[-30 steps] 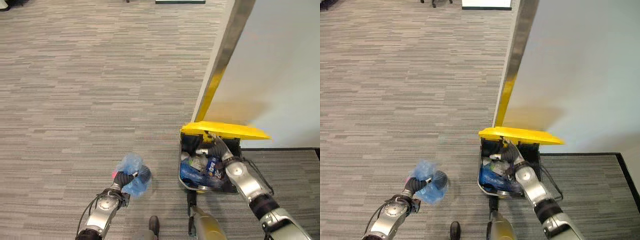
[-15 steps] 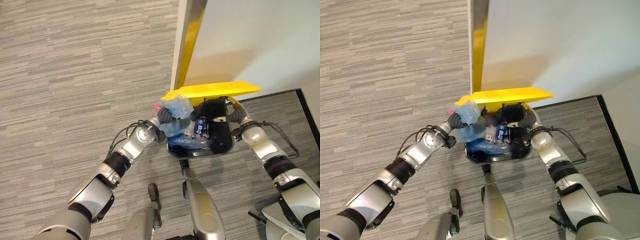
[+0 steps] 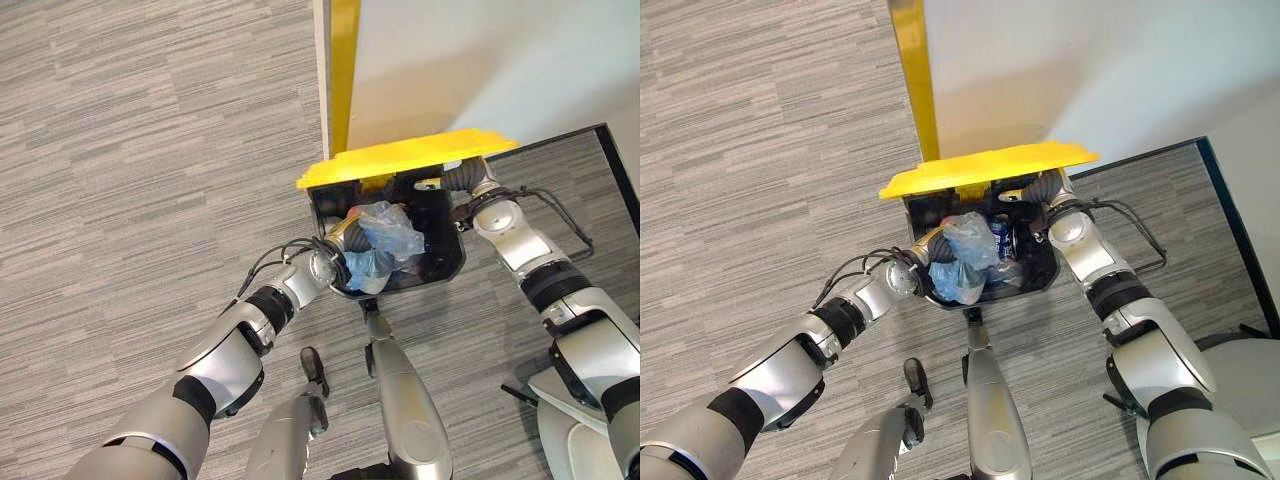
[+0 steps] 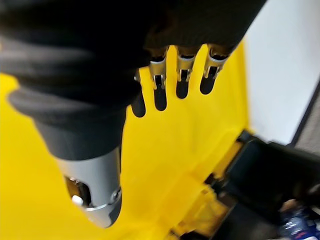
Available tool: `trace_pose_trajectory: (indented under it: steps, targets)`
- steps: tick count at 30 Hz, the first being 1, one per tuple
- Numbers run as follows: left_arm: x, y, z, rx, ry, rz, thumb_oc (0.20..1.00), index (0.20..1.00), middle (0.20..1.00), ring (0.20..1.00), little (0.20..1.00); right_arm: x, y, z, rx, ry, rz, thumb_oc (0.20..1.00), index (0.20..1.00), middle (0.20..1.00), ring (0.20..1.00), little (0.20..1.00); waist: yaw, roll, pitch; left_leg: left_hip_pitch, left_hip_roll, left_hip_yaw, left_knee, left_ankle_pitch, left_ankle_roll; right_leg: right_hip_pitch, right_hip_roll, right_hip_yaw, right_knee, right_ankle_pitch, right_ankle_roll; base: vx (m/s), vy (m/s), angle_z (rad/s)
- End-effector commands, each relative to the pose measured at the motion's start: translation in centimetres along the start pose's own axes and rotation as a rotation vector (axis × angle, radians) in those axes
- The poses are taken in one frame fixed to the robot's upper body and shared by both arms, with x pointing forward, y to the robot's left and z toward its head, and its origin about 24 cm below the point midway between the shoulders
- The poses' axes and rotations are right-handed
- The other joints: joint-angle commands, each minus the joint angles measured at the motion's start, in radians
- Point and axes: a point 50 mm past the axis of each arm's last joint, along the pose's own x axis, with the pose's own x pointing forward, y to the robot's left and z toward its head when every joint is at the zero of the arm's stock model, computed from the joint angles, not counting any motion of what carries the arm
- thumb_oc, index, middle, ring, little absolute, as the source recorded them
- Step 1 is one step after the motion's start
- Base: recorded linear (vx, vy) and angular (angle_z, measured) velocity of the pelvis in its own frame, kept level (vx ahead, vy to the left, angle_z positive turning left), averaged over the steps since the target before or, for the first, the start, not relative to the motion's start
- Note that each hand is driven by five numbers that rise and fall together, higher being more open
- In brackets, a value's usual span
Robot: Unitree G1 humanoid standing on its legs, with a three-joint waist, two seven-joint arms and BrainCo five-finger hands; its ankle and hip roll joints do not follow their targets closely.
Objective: Gather garbage on tea table into small bin, then transfer packed bag to large trash can.
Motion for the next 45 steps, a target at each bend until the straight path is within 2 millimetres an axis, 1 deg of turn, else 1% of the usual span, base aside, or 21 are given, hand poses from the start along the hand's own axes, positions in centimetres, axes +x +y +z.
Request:
trace_pose_trajectory:
  steps: [1,9,10,14,17,19,23,24,25,26,28,31,32,33,34,35,36,37,38,41,45]
  targets:
    - [-0.3,0.7,-0.5,0.033,-0.01,0.059,1.0,1.0,1.0,1.0,1.0,0.6,-0.3,2.5,0.065,-0.11,-0.055,1.0,1.0,1.0,1.0,1.0,0.021,-0.029,-0.062,0.081,-0.057,0.008,0.125,-0.233,0.023,-0.094,0.047,-0.08,-0.025,0.058,0.07,0.0,-0.004,-0.03]
    - [-1.6,0.0,-3.2,0.062,0.069,0.043,1.0,1.0,1.0,1.0,1.0,-0.3,-0.3,1.2,0.073,-0.093,-0.037,1.0,1.0,1.0,1.0,1.0,0.035,-0.035,-0.067,0.108,-0.053,0.002,0.125,-0.238,0.021,-0.067,0.042,-0.09,-0.031,0.062,0.072,0.0,-0.008,-0.02]
    - [-2.3,-0.3,-4.1,0.019,0.089,0.045,1.0,1.0,1.0,1.0,1.0,-1.1,-0.2,0.0,0.077,-0.069,-0.027,1.0,1.0,1.0,1.0,1.0,0.041,-0.038,-0.075,0.114,-0.051,-0.002,0.128,-0.239,0.021,-0.053,0.037,-0.095,-0.033,0.061,0.072,0.0,-0.036,0.05]
    - [-3.9,-1.0,-5.7,-0.072,0.114,0.056,1.0,1.0,1.0,1.0,1.0,-2.9,0.4,-2.0,0.085,-0.025,-0.003,1.0,1.0,1.0,1.0,1.0,0.057,-0.045,-0.097,0.133,-0.046,-0.016,0.125,-0.24,0.02,-0.026,0.031,-0.104,-0.041,0.057,0.071,-0.02,-0.04,0.11]
    - [-6.0,-1.2,-7.6,-0.187,0.143,0.092,1.0,1.0,1.0,1.0,1.0,-4.6,0.7,-3.8,0.092,0.014,0.006,1.0,1.0,1.0,1.0,1.0,0.081,-0.045,-0.115,0.162,-0.036,-0.029,0.124,-0.249,0.019,0.007,0.032,-0.114,-0.045,0.051,0.068,-0.02,-0.037,0.09]
    - [-6.8,-1.4,-8.1,-0.216,0.155,0.095,1.0,1.0,1.0,1.0,1.0,-5.2,1.0,-4.3,0.099,0.025,0.015,1.0,1.0,1.0,1.0,1.0,0.083,-0.054,-0.123,0.167,-0.042,-0.033,0.119,-0.243,0.021,0.011,0.025,-0.113,-0.047,0.055,0.068,-0.03,-0.033,0.26]
    - [-12.3,-1.7,-12.8,-0.374,0.291,0.174,1.0,1.0,1.0,1.0,1.0,-8.4,1.6,-7.4,0.137,0.117,0.025,1.0,1.0,1.0,1.0,1.0,0.12,-0.072,-0.139,0.202,-0.047,-0.049,0.124,-0.25,0.023,0.056,0.015,-0.123,-0.061,0.064,0.071,-0.07,-0.021,0.17]
    - [-14.9,-1.7,-14.9,-0.417,0.371,0.212,1.0,1.0,1.0,1.0,1.0,-9.5,1.9,-8.4,0.148,0.151,0.034,1.0,1.0,1.0,1.0,1.0,0.141,-0.078,-0.139,0.208,-0.055,-0.054,0.141,-0.257,0.032,0.075,0.013,-0.126,-0.07,0.07,0.076,-0.13,-0.003,0.14]
    - [-16.4,-1.7,-15.9,-0.434,0.414,0.236,1.0,1.0,1.0,1.0,1.0,-10.1,2.2,-8.7,0.156,0.16,0.045,1.0,1.0,1.0,1.0,1.0,0.151,-0.084,-0.136,0.205,-0.064,-0.058,0.155,-0.257,0.038,0.08,0.01,-0.126,-0.072,0.077,0.08,-0.09,0.004,-0.02]
    - [-16.5,-1.7,-15.9,-0.434,0.416,0.236,1.0,1.0,1.0,1.0,1.0,-10.1,2.3,-8.7,0.157,0.161,0.047,1.0,1.0,1.0,1.0,1.0,0.15,-0.086,-0.137,0.206,-0.064,-0.057,0.157,-0.258,0.038,0.081,0.01,-0.126,-0.073,0.077,0.081,-0.13,0.024,-0.04]
    - [-21.9,-2.2,-19.1,-0.515,0.586,0.329,1.0,1.0,1.0,1.0,1.0,-12.1,2.9,-10.2,0.192,0.222,0.064,1.0,1.0,1.0,1.0,1.0,0.188,-0.094,-0.13,0.19,-0.091,-0.068,0.196,-0.251,0.055,0.105,-0.008,-0.153,-0.09,0.098,0.102,-0.2,0.059,0.02]
    - [-25.7,-3.1,-20.8,-0.584,0.71,0.39,1.0,1.0,1.0,1.0,1.0,-13.8,3.5,-11.8,0.2,0.299,0.087,1.0,1.0,1.0,1.0,1.0,0.205,-0.092,-0.145,0.202,-0.106,-0.064,0.164,-0.225,0.064,0.115,-0.03,-0.197,-0.102,0.098,0.115,-0.12,0.076,-0.05]
    - [-25.7,-3.1,-20.8,-0.584,0.711,0.39,1.0,1.0,1.0,1.0,1.0,-13.8,3.6,-11.8,0.2,0.3,0.088,1.0,1.0,1.0,1.0,1.0,0.204,-0.093,-0.146,0.203,-0.107,-0.065,0.161,-0.224,0.064,0.116,-0.03,-0.198,-0.102,0.098,0.116,-0.09,0.116,-0.27]
    - [-27.2,-4.1,-21.5,-0.614,0.781,0.403,1.0,1.0,1.0,1.0,1.0,-15.4,4.6,-13.2,0.202,0.375,0.12,1.0,1.0,1.0,1.0,1.0,0.204,-0.091,-0.148,0.23,-0.11,-0.059,0.104,-0.192,0.068,0.112,-0.044,-0.209,-0.067,0.135,0.134,-0.11,0.106,-0.34]
    - [-27.5,-4.7,-21.6,-0.651,0.795,0.416,1.0,1.0,1.0,1.0,1.0,-16.2,5.3,-13.8,0.216,0.411,0.136,1.0,1.0,1.0,1.0,1.0,0.206,-0.081,-0.14,0.227,-0.098,-0.057,0.085,-0.164,0.07,0.112,-0.043,-0.21,-0.005,0.109,0.131,-0.23,0.149,-0.4]
    - [-27.4,-4.8,-21.6,-0.671,0.8,0.426,1.0,1.0,1.0,1.0,1.0,-17.5,5.8,-14.8,0.235,0.463,0.136,1.0,1.0,1.0,1.0,1.0,0.213,-0.055,-0.138,0.203,-0.072,-0.052,0.077,-0.139,0.068,0.118,-0.035,-0.205,0.11,0.013,0.097,-0.27,0.08,-0.1]
    - [-27.4,-4.7,-21.6,-0.672,0.796,0.427,1.0,1.0,1.0,1.0,1.0,-18.9,6.1,-15.8,0.253,0.518,0.127,1.0,1.0,1.0,1.0,1.0,0.222,-0.035,-0.156,0.176,-0.048,-0.059,0.041,-0.105,0.059,0.124,-0.016,-0.162,0.227,-0.073,0.068,-0.14,-0.04,-0.11]
    - [-27.3,-4.8,-21.5,-0.679,0.791,0.428,1.0,1.0,1.0,1.0,1.0,-19.9,6.3,-16.5,0.264,0.565,0.119,1.0,1.0,1.0,1.0,1.0,0.223,-0.044,-0.169,0.163,-0.043,-0.077,0.037,-0.095,0.042,0.178,0.007,-0.111,0.168,-0.102,0.054,0.06,-0.198,-0.03]
    - [-27.3,-4.7,-21.5,-0.686,0.794,0.435,1.0,1.0,1.0,1.0,1.0,-20.6,6.7,-16.9,0.279,0.598,0.127,1.0,1.0,1.0,1.0,1.0,0.224,-0.06,-0.194,0.143,-0.03,-0.065,0.03,-0.089,0.033,0.217,0.03,-0.106,0.075,-0.092,0.049,0.13,-0.197,-0.02]
    - [-27.5,-5.1,-21.5,-0.691,0.799,0.418,1.0,1.0,1.0,1.0,1.0,-21.5,6.3,-17.4,0.289,0.628,0.109,1.0,1.0,1.0,1.0,1.0,0.214,-0.06,-0.216,0.155,-0.021,-0.062,0.009,-0.091,0.023,0.25,0.052,-0.099,-0.016,-0.077,0.05,0.15,-0.13,-0.55]
    - [-27.6,-5.4,-21.5,-0.692,0.809,0.408,1.0,1.0,1.0,1.0,1.0,-22.3,5.8,-18.1,0.283,0.664,0.091,1.0,1.0,1.0,1.0,1.0,0.204,-0.056,-0.229,0.181,-0.014,-0.057,-0.008,-0.095,0.015,0.275,0.063,-0.095,-0.062,-0.066,0.045,0.14,-0.072,-0.03]
